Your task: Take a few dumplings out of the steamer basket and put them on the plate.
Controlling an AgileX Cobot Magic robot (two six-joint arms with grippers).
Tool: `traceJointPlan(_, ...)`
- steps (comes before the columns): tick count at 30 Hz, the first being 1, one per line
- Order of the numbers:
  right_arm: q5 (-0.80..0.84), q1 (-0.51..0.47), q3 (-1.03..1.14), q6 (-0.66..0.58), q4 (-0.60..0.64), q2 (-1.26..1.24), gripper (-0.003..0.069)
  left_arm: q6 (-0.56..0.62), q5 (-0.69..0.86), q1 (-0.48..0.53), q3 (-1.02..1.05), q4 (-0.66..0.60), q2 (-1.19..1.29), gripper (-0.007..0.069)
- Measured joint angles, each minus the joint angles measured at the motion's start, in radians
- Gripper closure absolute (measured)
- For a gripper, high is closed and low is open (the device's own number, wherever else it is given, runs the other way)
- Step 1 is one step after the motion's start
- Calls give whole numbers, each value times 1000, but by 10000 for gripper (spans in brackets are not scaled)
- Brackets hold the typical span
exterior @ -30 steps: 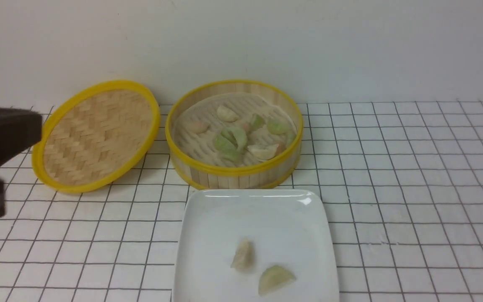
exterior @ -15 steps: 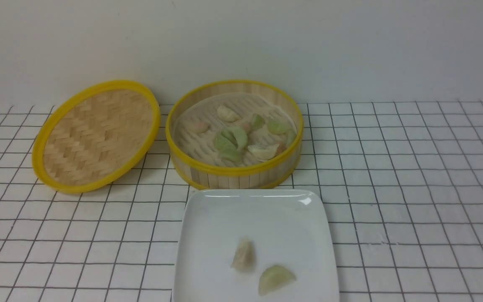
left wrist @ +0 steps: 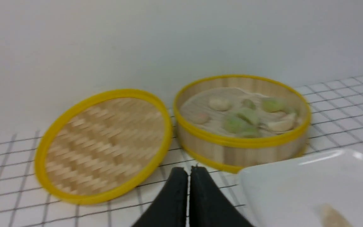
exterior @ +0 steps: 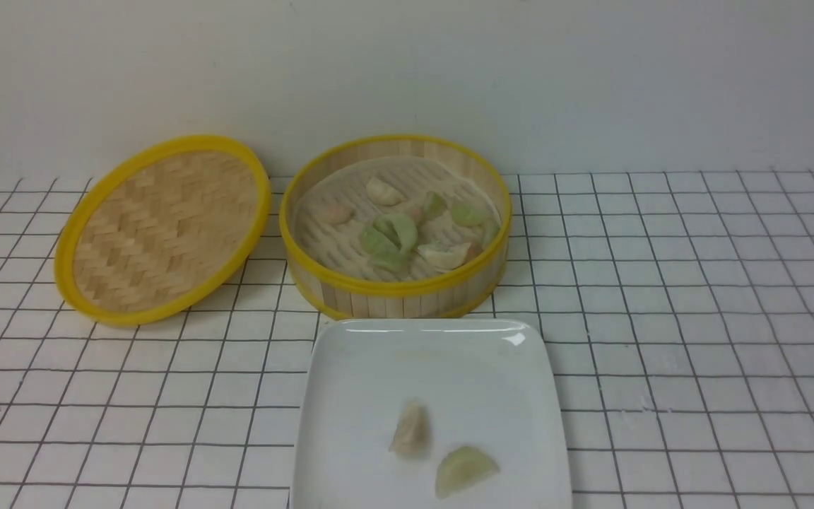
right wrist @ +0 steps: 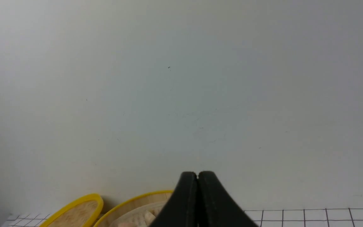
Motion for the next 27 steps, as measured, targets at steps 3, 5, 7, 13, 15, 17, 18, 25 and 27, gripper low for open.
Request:
traceJointPlan(3,0,0,0,0,0,0,669,2,-39,118,148,0,-107,631)
traceJointPlan(5,0,0,0,0,0,0,669,3,-39,155,213,0,-141,631)
traceJointPlan(7,0,0,0,0,0,0,669,4,-29,168,251,0,-150,631)
traceJointPlan(13,0,0,0,0,-3,0,669,10,84,171,258,0,-152,631)
traceJointPlan(15,0,0,0,0,-3,0,669,10,90,172,258,0,-152,631)
traceJointPlan(17,0,0,0,0,-3,0,669,10,90,172,258,0,-152,631)
traceJointPlan(18,0,0,0,0,-3,0,669,11,90,172,258,0,-152,631)
traceJointPlan(25,0,0,0,0,-3,0,669,16,90,172,258,0,-152,631)
traceJointPlan(27,0,0,0,0,-3,0,669,16,90,172,258,0,-152,631)
